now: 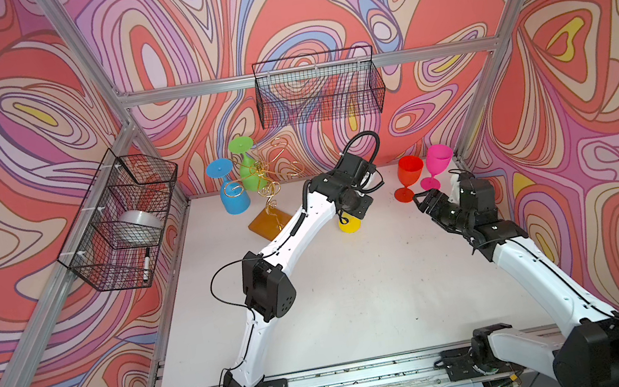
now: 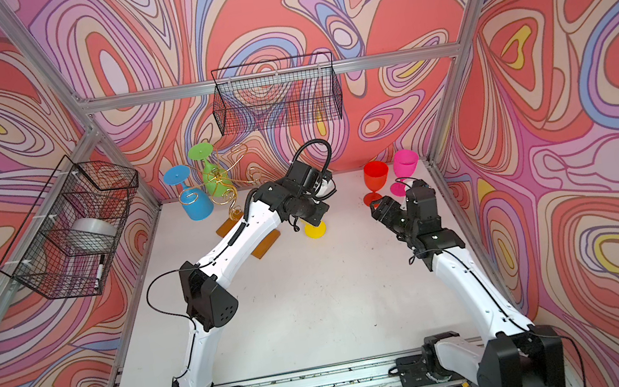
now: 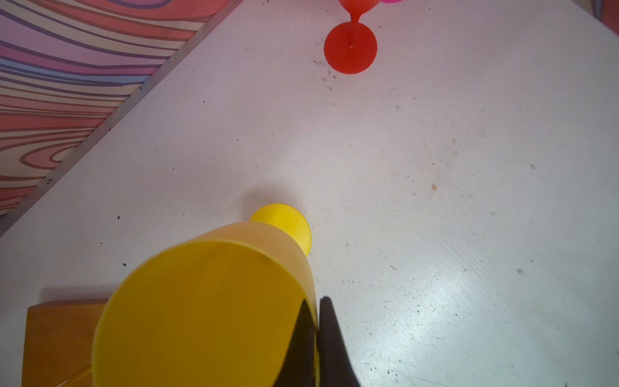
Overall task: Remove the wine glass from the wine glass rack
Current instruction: 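Lower the yellow glass upright onto the table with the left gripper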
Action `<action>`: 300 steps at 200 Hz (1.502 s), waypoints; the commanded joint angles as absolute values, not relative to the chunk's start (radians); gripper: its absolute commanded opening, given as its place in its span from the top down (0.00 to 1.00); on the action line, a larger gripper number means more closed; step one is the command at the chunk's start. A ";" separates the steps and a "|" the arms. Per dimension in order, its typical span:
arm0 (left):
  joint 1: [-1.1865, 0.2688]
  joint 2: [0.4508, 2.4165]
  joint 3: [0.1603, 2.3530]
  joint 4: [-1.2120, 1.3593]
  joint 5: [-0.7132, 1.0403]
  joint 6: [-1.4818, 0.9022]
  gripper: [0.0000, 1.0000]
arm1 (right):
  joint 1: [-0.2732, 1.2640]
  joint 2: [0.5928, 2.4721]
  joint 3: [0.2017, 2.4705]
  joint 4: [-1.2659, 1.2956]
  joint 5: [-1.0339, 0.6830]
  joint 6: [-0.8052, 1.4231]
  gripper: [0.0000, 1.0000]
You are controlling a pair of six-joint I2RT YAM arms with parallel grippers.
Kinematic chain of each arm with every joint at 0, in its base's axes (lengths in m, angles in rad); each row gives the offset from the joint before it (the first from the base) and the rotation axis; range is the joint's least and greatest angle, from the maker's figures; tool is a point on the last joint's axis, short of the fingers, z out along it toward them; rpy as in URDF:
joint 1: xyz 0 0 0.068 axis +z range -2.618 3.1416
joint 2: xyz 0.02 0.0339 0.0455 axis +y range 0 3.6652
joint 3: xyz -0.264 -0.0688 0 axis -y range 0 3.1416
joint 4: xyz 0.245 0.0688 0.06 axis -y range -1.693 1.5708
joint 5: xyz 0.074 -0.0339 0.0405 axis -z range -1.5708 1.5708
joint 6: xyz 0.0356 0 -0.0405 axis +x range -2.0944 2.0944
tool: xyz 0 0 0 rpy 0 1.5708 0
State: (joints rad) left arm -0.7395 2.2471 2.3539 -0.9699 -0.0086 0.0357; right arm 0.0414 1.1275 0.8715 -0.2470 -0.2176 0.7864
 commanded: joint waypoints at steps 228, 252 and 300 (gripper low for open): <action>-0.641 2.406 2.473 -0.971 -0.074 0.094 1.00 | 0.041 1.114 0.874 -0.242 -0.282 0.743 0.17; -0.634 2.424 2.495 -0.967 -0.069 0.089 1.00 | 0.042 1.117 0.870 -0.238 -0.287 0.743 0.17; -0.627 2.437 2.507 -0.954 -0.069 0.087 1.00 | 0.043 1.122 0.872 -0.232 -0.295 0.743 0.17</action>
